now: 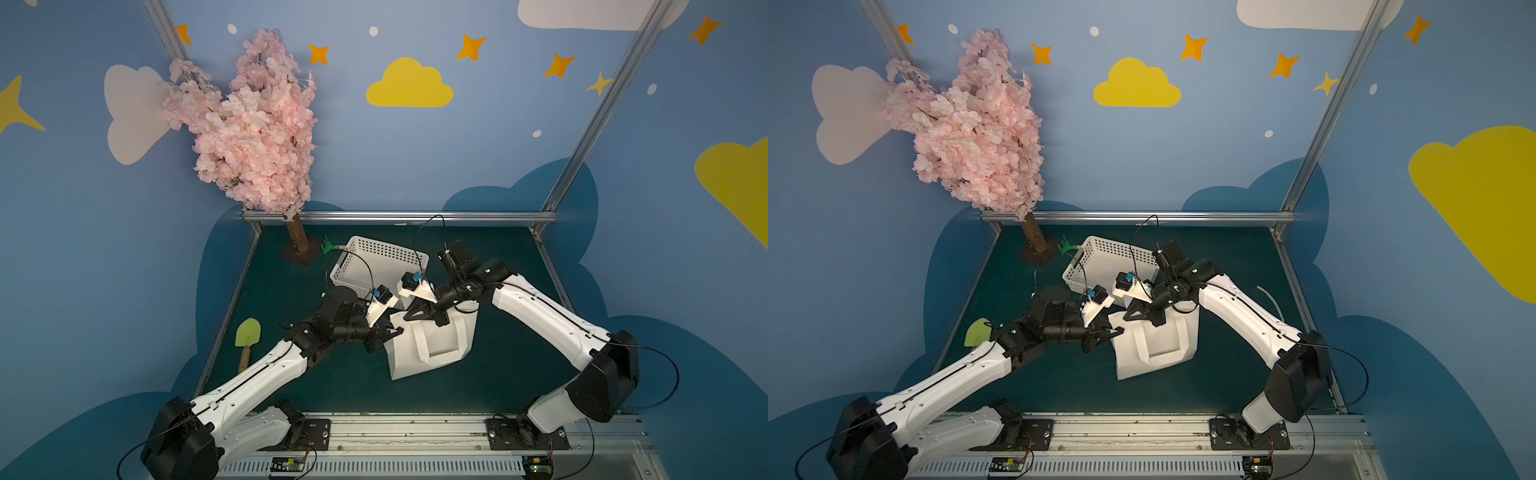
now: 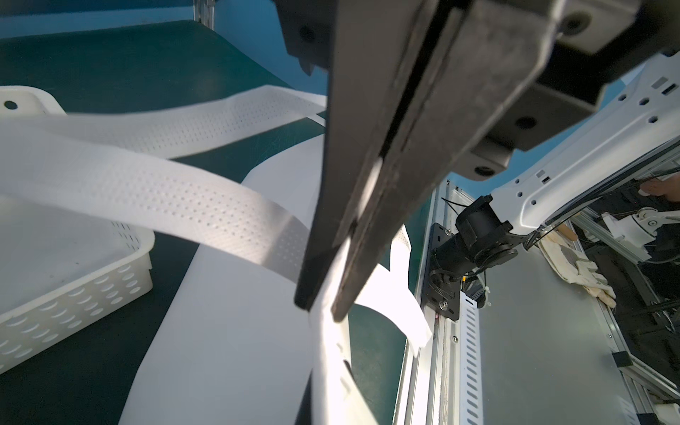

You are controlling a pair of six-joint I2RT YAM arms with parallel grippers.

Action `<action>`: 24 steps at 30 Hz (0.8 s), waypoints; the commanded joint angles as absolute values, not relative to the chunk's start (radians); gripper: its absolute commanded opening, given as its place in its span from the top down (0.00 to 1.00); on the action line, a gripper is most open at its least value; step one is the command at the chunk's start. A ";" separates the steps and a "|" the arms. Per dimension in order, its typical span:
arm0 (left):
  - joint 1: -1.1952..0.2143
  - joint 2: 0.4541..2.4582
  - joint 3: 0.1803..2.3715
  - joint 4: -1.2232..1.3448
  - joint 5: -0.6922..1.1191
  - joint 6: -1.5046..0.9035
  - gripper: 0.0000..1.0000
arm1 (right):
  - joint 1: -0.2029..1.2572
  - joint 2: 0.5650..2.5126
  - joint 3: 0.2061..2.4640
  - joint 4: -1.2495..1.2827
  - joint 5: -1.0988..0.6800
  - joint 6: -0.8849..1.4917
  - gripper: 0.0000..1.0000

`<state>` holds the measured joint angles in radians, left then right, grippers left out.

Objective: Place the ice pack in the delivery bag
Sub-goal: Seal the delivery bag at the center of the board.

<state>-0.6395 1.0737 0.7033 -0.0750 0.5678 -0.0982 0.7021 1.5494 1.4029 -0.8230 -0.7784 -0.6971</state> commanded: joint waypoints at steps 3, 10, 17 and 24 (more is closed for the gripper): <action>-0.640 1.061 0.738 -0.126 0.566 -0.080 0.89 | 0.707 1.576 1.413 -0.925 -0.755 -0.724 1.00; -0.633 0.993 0.780 -0.324 0.597 -0.102 0.54 | 0.699 1.573 1.420 -0.923 -0.742 -0.734 1.00; -0.620 0.970 0.781 -0.233 0.563 -0.154 0.56 | 0.702 1.571 1.418 -0.919 -0.745 -0.727 1.00; -0.618 1.119 0.852 -0.214 0.540 -0.138 0.82 | 0.701 1.541 1.408 -0.907 -0.746 -0.702 0.97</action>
<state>-0.6224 1.0920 0.8196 -0.2337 0.5461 -0.1425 0.7033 1.5555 1.4158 -0.8452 -0.7742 -0.7147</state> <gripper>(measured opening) 0.220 0.051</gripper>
